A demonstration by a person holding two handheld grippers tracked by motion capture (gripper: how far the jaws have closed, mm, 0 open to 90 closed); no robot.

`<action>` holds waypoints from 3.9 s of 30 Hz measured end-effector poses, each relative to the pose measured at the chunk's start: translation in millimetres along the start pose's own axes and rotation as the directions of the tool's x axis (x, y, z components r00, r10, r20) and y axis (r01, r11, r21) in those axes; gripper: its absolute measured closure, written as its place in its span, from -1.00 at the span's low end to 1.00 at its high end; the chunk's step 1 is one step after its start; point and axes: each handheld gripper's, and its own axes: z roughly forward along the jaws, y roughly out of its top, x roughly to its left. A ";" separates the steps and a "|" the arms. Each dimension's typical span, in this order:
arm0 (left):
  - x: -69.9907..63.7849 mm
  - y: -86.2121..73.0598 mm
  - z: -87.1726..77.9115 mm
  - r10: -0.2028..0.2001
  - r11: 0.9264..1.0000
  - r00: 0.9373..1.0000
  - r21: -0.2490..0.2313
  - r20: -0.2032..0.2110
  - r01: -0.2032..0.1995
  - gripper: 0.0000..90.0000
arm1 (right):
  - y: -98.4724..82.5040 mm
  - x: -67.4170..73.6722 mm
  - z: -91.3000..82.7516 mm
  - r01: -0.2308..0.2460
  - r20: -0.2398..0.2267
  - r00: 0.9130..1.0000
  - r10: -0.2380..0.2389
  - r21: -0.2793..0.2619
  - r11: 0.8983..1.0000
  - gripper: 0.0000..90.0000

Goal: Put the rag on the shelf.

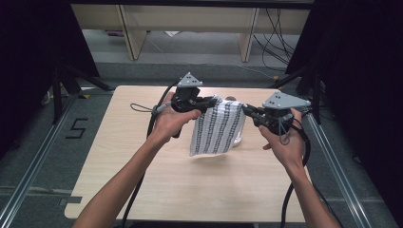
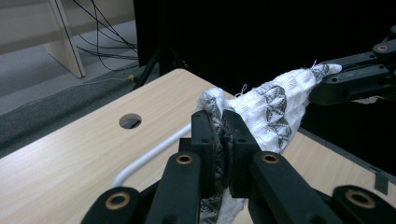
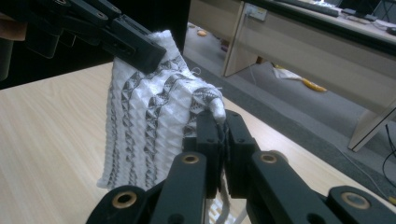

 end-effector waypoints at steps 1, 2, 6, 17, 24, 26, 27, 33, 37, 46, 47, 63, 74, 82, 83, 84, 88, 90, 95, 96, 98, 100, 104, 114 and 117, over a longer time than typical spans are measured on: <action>0.4 2.5 0.2 0.000 1.000 1.000 -0.003 -0.003 0.000 0.87 | 2.2 -1.4 0.3 0.000 0.010 1.000 0.000 -0.009 1.000 0.94; 0.9 4.6 0.9 -0.005 1.000 1.000 -0.015 -0.004 0.005 0.87 | 4.7 -3.4 -0.3 0.000 0.003 1.000 0.000 -0.002 1.000 0.94; 4.3 12.9 3.2 -0.012 1.000 1.000 -0.028 -0.015 0.011 0.87 | 13.9 -10.7 1.3 0.011 0.021 1.000 -0.010 -0.019 1.000 0.94; 15.4 33.7 16.5 -0.034 0.999 0.998 -0.037 -0.044 0.032 0.87 | 39.2 -32.5 12.7 -0.017 0.053 0.998 0.017 -0.004 1.000 0.94; 21.7 48.4 21.4 -0.047 0.998 0.997 -0.044 -0.062 0.044 0.86 | 53.1 -43.3 18.5 -0.022 0.082 0.996 0.023 -0.006 1.000 0.94; 22.8 50.4 21.7 -0.043 0.998 0.997 -0.043 -0.064 0.040 0.86 | 54.9 -44.6 19.0 -0.023 0.083 0.996 0.023 0.000 1.000 0.94; 24.7 54.2 23.1 -0.041 0.998 0.997 -0.054 -0.065 0.037 0.86 | 58.9 -47.7 21.2 -0.027 0.085 0.996 0.027 0.000 1.000 0.94; 33.0 66.0 29.1 -0.045 0.997 0.997 -0.070 -0.070 0.040 0.85 | 69.5 -58.7 28.3 -0.041 0.110 0.993 0.042 -0.011 0.999 0.94; 41.8 70.3 38.8 -0.056 0.996 0.995 -0.068 -0.081 0.051 0.85 | 73.6 -67.4 36.0 -0.056 0.120 0.991 0.055 0.007 0.998 0.94; 55.7 75.6 57.5 -0.089 0.994 0.990 -0.074 -0.107 0.082 0.83 | 74.3 -86.7 58.7 -0.114 0.138 0.984 0.111 0.020 0.993 0.94; 57.3 74.5 60.3 -0.094 0.994 0.990 -0.070 -0.109 0.087 0.83 | 72.9 -88.7 62.4 -0.130 0.137 0.983 0.124 0.035 0.991 0.94; 81.1 53.3 94.0 -0.092 0.995 0.981 0.017 -0.170 0.096 0.76 | 49.3 -98.6 109.1 -0.208 0.177 0.966 0.186 0.113 0.972 0.93; 91.9 29.9 110.7 -0.132 0.988 0.979 0.058 -0.154 0.143 0.62 | 25.8 -101.4 129.3 -0.264 0.178 0.956 0.233 0.177 0.948 0.92; 94.3 22.6 116.4 -0.157 0.971 0.974 0.154 -0.164 0.183 0.13 | 17.2 -102.7 132.2 -0.323 0.191 0.940 0.282 0.238 0.916 0.72; 94.3 22.8 116.3 -0.153 0.970 0.972 0.163 -0.179 0.182 0.04 | 15.6 -104.0 133.3 -0.314 0.191 0.943 0.273 0.232 0.921 0.66; 94.5 23.0 115.8 -0.154 0.967 0.967 0.168 -0.205 0.190 -0.03 | 15.4 -104.1 133.5 -0.317 0.193 0.942 0.276 0.230 0.920 0.62; 96.7 22.8 115.8 -0.204 0.951 0.955 0.186 -0.216 0.245 -0.48 | 14.2 -104.9 132.6 -0.315 0.190 0.942 0.275 0.229 0.921 0.55; 96.8 22.2 115.1 -0.209 0.949 0.954 0.192 -0.214 0.251 -0.53 | 14.2 -103.7 131.3 -0.336 0.185 0.937 0.297 0.238 0.911 0.54; 95.1 22.7 113.9 -0.204 0.947 0.954 0.203 -0.218 0.249 -0.64 | 12.4 -105.4 130.4 -0.328 0.185 0.939 0.290 0.219 0.919 0.48; 94.7 23.1 112.9 -0.200 0.947 0.956 0.207 -0.214 0.244 -0.62 | 13.0 -105.7 129.3 -0.327 0.182 0.940 0.290 0.221 0.919 0.47; 93.4 23.7 111.0 -0.195 0.949 0.957 0.204 -0.217 0.239 -0.63 | 14.0 -105.1 127.5 -0.328 0.179 0.939 0.293 0.214 0.920 0.44; 92.4 24.4 107.9 -0.187 0.951 0.958 0.205 -0.218 0.233 -0.63 | 15.4 -104.1 125.8 -0.338 0.183 0.936 0.302 0.214 0.917 0.41; 91.3 23.9 98.0 -0.181 0.955 0.958 0.194 -0.220 0.225 -0.63 | 15.2 -105.2 122.9 -0.311 0.168 0.945 0.279 0.207 0.928 0.37; 97.1 14.9 77.5 -0.192 0.956 0.956 0.179 -0.224 0.234 -0.64 | 12.4 -104.0 114.7 -0.312 0.161 0.945 0.283 0.199 0.929 0.25; 98.3 13.2 73.2 -0.196 0.956 0.956 0.174 -0.217 0.235 -0.64 | 13.3 -100.5 112.4 -0.312 0.159 0.946 0.284 0.197 0.929 0.16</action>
